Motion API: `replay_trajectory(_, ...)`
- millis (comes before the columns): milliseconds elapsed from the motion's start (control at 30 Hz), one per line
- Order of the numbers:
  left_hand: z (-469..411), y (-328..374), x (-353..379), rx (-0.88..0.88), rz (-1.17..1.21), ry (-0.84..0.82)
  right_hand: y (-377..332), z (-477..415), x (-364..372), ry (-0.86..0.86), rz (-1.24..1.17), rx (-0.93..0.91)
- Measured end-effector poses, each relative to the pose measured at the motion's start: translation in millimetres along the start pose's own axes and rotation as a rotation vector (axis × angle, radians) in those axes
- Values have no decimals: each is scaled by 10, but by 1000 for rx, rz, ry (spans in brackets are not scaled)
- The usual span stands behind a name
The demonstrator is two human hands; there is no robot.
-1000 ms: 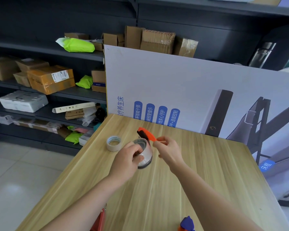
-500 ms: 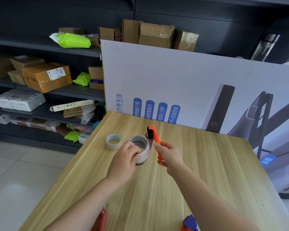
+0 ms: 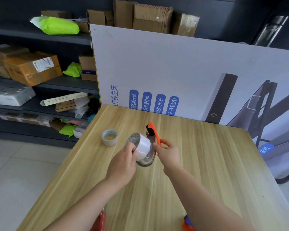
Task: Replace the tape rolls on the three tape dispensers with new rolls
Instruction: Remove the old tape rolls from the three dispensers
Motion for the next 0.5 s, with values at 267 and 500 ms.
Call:
replay_trajectory(267,-437,-460,252,-253,5,8,401,-199,-122,48,-21,136)
replay_trajectory(500,-832,-882,893,-318,-241,-248,670,-391,-156,31,7,230)
Point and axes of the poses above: each hand's wrist, its own z-axis away from the middle knuckle, its own x-axis out of the palm, y = z × x, the point moved 3 cm from there along -z, towards the middle knuckle, and after that the axes turned 2 degrees about -y, right-handed, at the moved point
